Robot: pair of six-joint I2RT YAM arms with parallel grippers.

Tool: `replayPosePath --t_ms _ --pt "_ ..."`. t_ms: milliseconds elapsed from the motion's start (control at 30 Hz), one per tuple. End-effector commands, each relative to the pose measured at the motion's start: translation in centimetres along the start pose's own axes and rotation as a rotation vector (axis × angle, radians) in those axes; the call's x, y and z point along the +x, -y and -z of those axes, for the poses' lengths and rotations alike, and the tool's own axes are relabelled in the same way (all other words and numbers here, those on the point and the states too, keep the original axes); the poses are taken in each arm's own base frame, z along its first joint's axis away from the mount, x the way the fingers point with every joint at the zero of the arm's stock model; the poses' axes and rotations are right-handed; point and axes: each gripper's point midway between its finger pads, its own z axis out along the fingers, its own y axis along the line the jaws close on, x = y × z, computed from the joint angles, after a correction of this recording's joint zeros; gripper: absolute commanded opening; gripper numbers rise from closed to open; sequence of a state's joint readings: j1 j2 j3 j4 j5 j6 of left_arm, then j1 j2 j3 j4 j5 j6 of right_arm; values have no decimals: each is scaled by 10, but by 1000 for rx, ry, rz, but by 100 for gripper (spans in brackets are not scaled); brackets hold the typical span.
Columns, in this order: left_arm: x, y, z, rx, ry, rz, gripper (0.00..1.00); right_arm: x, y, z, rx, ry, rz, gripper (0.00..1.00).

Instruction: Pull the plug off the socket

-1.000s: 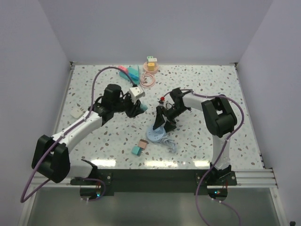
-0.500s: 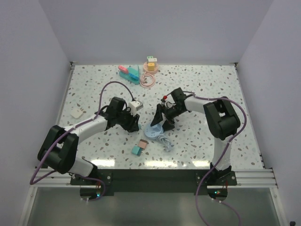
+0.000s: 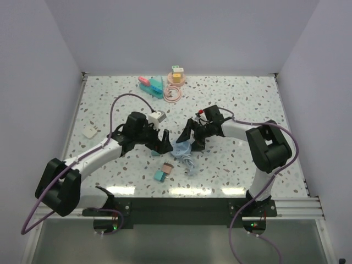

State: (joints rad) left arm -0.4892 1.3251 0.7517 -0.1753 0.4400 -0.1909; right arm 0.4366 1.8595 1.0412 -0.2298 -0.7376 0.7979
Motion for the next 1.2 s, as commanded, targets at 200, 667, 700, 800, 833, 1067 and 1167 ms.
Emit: replayPosePath --t_ms 200,667,700,800,833,1067,1167 --pt "-30 59 -25 120 110 39 100 -12 47 -14 175 196 -189 72" --pt "-40 32 -41 -53 152 61 100 -7 41 -11 112 222 -241 99" --pt "-48 35 -42 -54 163 54 100 -8 39 -9 105 236 -256 99" --pt "-55 44 -49 -54 152 49 100 -19 34 12 93 328 -270 99" --pt "-54 48 -54 -54 139 45 100 -25 31 26 82 367 -275 99" --pt "-48 48 -70 -149 65 60 100 -49 32 83 107 476 -303 99" --pt "-42 50 -80 -173 20 31 100 -50 38 92 120 482 -310 99"
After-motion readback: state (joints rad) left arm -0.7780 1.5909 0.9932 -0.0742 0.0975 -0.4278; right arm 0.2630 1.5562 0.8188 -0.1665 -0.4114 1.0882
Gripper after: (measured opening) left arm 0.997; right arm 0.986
